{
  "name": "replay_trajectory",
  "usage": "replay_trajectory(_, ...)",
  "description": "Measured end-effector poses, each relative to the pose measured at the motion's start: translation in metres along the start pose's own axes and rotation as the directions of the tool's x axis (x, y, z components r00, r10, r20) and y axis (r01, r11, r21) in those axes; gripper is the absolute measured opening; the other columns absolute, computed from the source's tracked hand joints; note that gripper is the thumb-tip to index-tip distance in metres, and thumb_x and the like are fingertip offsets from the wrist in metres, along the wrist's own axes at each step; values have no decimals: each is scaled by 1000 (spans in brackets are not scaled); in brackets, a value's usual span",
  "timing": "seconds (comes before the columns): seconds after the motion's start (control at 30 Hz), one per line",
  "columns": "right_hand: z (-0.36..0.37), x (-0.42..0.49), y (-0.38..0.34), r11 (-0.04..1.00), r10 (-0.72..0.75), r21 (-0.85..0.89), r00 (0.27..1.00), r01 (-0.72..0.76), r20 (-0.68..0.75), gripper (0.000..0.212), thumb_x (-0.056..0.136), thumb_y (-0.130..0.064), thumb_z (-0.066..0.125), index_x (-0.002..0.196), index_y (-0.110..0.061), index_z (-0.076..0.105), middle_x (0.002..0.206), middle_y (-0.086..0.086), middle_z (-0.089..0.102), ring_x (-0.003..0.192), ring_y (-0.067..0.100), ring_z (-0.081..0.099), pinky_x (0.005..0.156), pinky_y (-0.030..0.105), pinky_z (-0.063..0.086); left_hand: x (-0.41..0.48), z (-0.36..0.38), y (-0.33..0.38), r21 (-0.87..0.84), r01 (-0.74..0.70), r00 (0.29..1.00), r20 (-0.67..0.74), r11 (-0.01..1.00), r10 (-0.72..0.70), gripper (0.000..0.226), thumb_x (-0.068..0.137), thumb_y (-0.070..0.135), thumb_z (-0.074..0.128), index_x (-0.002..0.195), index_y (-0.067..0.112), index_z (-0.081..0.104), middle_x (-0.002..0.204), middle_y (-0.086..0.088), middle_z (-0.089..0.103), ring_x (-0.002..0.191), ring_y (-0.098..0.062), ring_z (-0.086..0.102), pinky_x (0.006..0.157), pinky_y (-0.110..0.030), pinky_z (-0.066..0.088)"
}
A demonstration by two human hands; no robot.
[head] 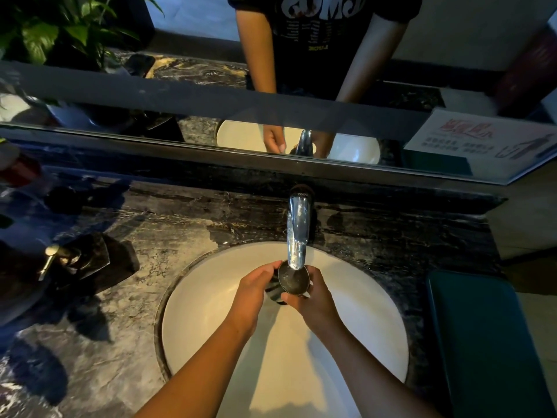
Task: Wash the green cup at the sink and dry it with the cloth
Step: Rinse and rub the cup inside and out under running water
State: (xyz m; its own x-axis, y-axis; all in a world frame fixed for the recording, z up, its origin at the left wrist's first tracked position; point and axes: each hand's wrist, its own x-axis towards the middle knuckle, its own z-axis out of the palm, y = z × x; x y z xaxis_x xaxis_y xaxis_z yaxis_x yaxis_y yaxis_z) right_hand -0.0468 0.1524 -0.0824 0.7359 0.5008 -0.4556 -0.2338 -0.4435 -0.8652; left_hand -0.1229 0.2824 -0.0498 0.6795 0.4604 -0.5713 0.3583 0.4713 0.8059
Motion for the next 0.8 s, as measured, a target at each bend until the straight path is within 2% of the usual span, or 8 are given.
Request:
replay_trajectory(0.1,3,2,-2,990,-111,-95,994,108,-26,64,76,-12,86,122,-43,53,124,-15,64,113,0,62,89,18,54,3,-5,-2,-60,44,999,5,997,-44,31,104,28,47,111,30,77,108,18,76,112,-5,62,88,-36,48)
replay_trajectory(0.2,5,1,-6,941,-212,-271,977,201,-13,67,74,-20,89,124,-44,50,120,-22,53,110,-12,56,79,3,47,6,-7,-5,-164,122,993,19,979,-120,33,105,30,45,111,29,78,110,8,77,108,-19,64,76,-34,57)
replay_trajectory(0.27,4,1,-12,931,-205,-307,979,199,14,66,72,-25,90,115,-53,48,115,-23,49,105,-11,56,74,3,48,4,-7,-7,-188,171,985,26,967,-169,34,106,35,45,109,30,78,108,3,78,106,-23,66,70,-30,59)
replay_trajectory(0.37,-4,4,-19,962,-126,-236,990,136,57,60,70,-33,90,107,-55,50,113,-24,55,104,-6,60,74,8,48,1,-8,-8,-123,213,977,41,969,-210,39,104,48,41,108,34,78,114,-1,73,107,-24,65,76,-38,58)
replay_trajectory(0.5,-3,8,-22,986,-9,-164,996,24,91,50,78,-34,86,115,-42,54,112,-19,65,105,2,61,79,14,44,0,-8,-5,-50,166,984,76,985,-162,45,102,54,41,124,27,69,128,1,70,125,-21,57,108,-51,42)
replay_trajectory(0.6,5,12,-24,995,20,-102,998,-14,57,40,84,-36,80,119,-32,60,111,-13,69,103,4,64,79,17,46,-3,-8,-3,4,151,981,125,988,-151,48,96,58,47,127,27,67,126,2,71,124,-20,59,106,-51,47)
replay_trajectory(0.67,9,16,-27,997,24,-70,999,-22,37,36,88,-44,71,118,-25,64,109,-4,72,101,13,68,81,24,51,-4,-8,-4,-25,159,976,153,987,-153,46,96,57,49,128,30,67,126,3,71,122,-21,60,104,-51,50)
replay_trajectory(0.8,20,19,-25,1000,-7,24,1000,8,-26,37,93,-47,60,120,-23,59,108,2,69,102,20,67,87,30,52,-4,0,-5,-87,141,980,155,986,-126,38,98,53,49,128,35,65,128,7,70,121,-14,61,99,-44,52)
